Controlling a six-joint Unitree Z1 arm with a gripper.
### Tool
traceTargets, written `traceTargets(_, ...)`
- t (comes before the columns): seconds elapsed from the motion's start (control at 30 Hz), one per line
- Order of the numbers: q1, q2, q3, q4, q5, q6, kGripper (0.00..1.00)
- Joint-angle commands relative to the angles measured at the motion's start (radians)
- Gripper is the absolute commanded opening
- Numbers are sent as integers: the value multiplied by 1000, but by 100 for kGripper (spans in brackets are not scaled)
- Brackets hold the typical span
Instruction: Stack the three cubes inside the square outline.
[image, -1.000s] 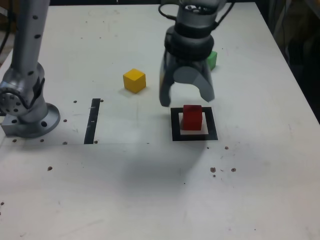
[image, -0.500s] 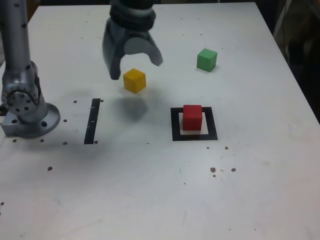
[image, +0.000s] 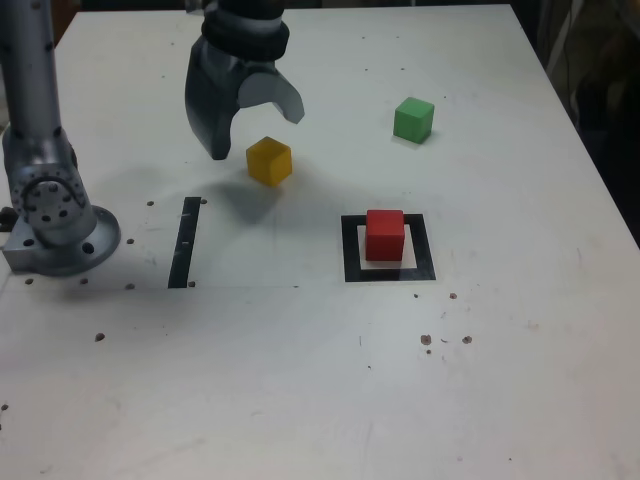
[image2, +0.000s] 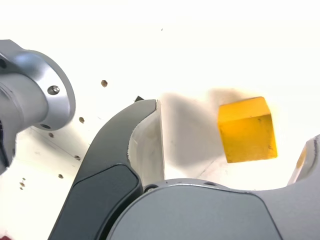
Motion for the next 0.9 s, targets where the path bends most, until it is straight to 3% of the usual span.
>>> traceTargets(0.0,1,-9,3,-10,-1,-8,100)
traceTargets(0.53,9,49,55,-157,-32,-88,98)
traceTargets(0.87,20,74,51,-159,-29,-102,88)
